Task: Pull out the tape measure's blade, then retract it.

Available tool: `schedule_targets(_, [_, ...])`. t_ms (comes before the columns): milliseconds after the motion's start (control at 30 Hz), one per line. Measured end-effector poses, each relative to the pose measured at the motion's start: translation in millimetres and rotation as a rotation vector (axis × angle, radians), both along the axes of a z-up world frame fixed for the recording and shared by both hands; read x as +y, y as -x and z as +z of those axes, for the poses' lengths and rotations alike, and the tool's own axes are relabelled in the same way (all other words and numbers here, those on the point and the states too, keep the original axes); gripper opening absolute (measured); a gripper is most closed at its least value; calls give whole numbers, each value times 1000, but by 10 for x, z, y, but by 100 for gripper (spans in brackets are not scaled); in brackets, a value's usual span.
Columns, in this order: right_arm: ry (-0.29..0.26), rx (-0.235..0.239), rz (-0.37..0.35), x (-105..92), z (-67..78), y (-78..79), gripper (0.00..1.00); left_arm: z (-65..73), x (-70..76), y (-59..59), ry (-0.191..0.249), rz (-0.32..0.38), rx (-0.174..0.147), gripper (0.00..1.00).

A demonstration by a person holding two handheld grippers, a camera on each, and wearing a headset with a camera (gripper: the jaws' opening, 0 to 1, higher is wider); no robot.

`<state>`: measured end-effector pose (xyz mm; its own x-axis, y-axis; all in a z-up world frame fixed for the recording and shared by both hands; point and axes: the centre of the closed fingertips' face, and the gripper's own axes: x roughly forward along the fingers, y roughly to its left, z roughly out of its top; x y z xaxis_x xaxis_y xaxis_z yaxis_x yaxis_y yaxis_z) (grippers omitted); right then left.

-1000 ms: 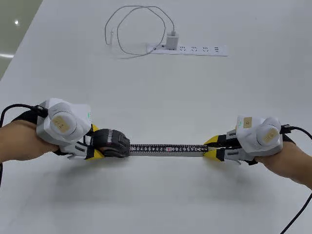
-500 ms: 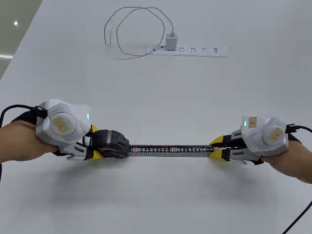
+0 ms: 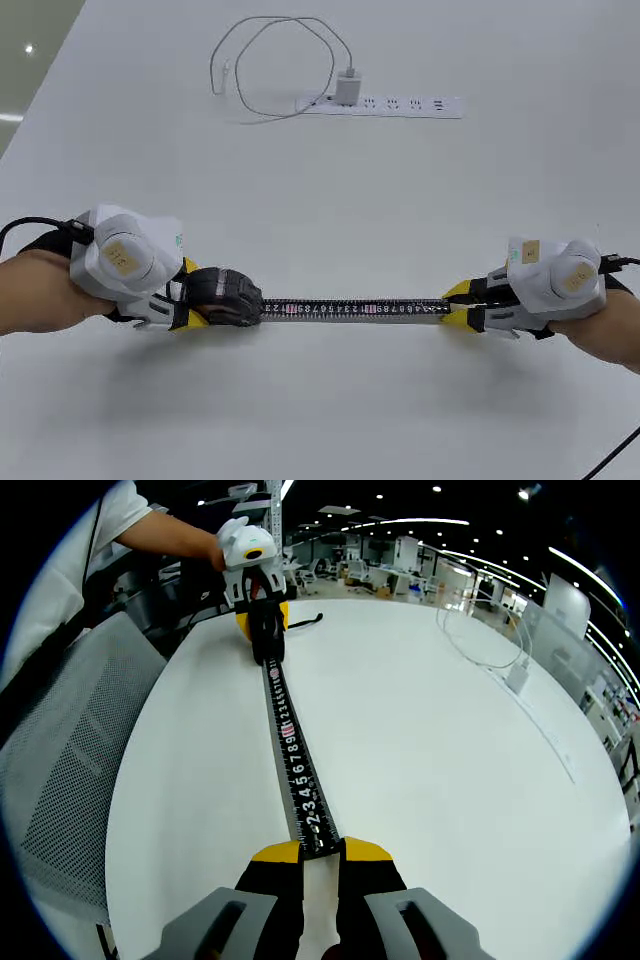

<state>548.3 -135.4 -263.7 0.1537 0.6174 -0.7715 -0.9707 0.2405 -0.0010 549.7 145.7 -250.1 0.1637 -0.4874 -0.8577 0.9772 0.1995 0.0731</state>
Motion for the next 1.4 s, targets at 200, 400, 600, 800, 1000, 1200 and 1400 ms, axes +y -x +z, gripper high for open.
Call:
schedule_targets(200, [8, 16, 0, 8, 4, 16, 8, 2, -4, 3, -8, 1, -6, 27])
schedule_targets(400, [43, 18, 45, 9, -1, 31, 8, 3, -6, 0, -11, 0, -10, 27])
schedule_targets(600, [63, 14, 68, 2, -8, 27, 9, 5, -9, -2, -12, 18, -7, 28])
schedule_targets(800, [78, 4, 92, -1, -10, 23, 10, 5, -12, -3, -11, 25, -8, 28])
schedule_targets(1000, [82, 9, 89, -3, -10, 13, 10, 7, -17, -5, -13, 39, -8, 28])
schedule_targets(1200, [99, 5, 108, -2, -16, 4, 11, 7, -17, -4, -17, 44, -12, 29])
schedule_targets(1400, [107, 7, 113, -4, -22, 0, 11, 12, -18, -1, -15, 44, -14, 29])
